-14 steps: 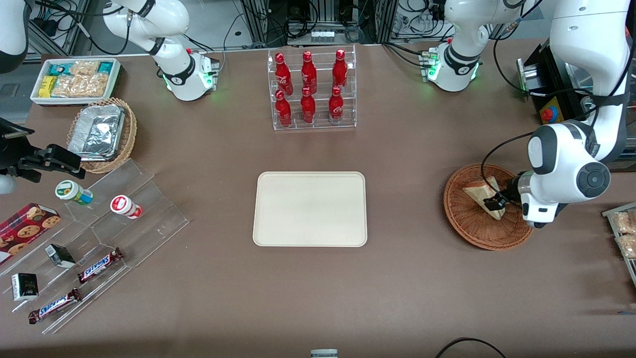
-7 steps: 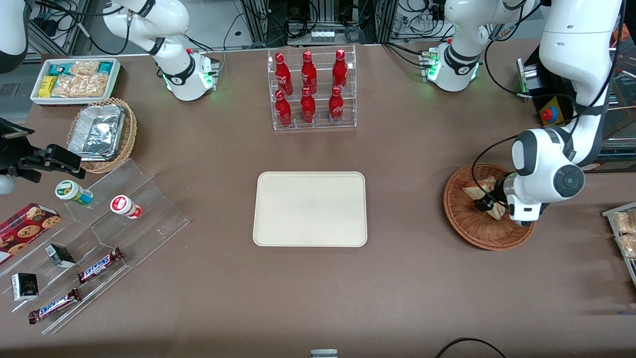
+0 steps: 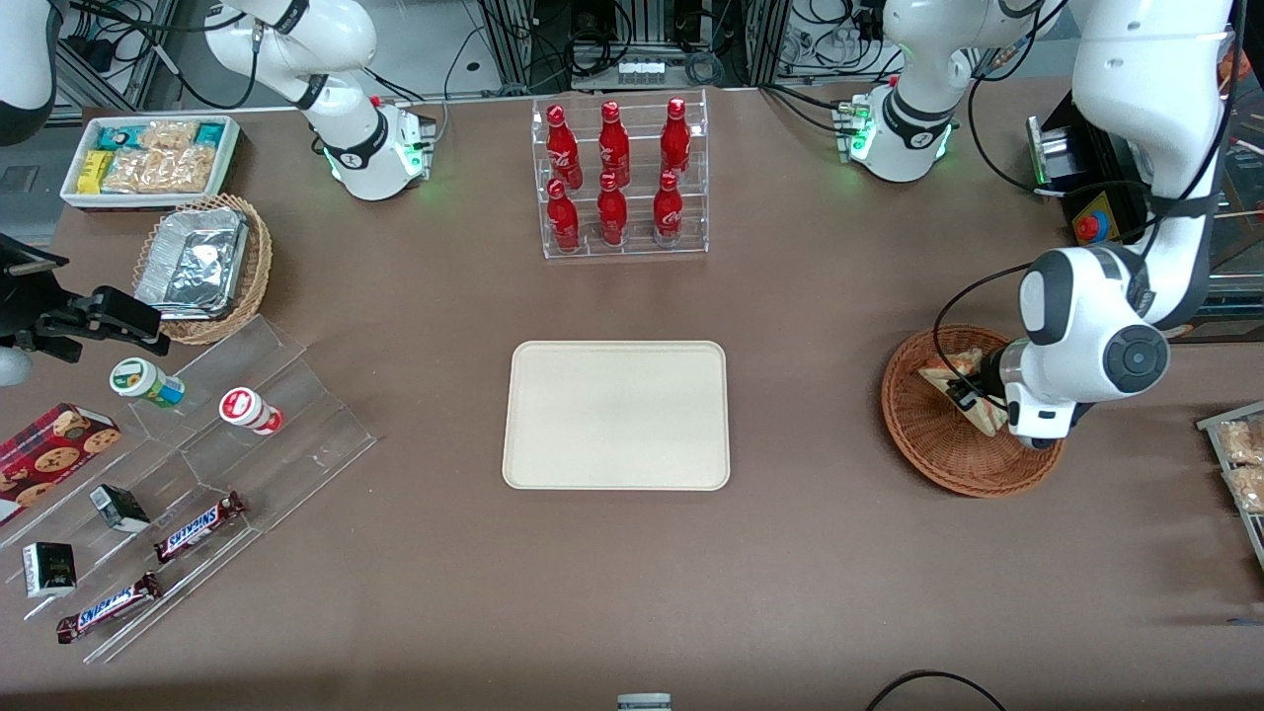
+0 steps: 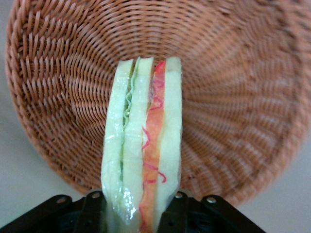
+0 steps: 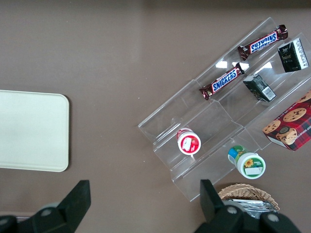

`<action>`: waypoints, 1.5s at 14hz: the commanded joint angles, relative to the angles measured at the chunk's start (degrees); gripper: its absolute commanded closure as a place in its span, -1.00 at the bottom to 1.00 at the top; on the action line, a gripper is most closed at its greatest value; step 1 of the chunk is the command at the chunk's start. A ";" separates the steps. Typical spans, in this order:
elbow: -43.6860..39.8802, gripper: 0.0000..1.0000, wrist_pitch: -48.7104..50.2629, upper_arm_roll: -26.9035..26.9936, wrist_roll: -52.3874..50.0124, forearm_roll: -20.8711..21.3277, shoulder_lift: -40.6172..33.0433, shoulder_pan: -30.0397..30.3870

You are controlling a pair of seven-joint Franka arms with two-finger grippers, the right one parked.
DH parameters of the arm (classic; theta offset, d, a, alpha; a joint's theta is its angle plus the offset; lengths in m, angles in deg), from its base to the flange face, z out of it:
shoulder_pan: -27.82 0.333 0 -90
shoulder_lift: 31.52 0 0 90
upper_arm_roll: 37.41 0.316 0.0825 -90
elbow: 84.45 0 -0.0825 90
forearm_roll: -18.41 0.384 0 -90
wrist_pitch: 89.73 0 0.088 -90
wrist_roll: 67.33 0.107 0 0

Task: Place sandwich from basket to tray
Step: 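Lift the sandwich and carry it with the left gripper over the tray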

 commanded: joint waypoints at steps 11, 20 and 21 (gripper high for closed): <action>-21.83 0.39 5.68 -0.23 4.46 -0.45 8.72 -23.25; -24.57 0.37 -6.34 -0.32 4.28 -4.73 19.01 -34.70; -24.57 0.37 -7.66 -0.40 4.29 -5.98 19.98 -35.31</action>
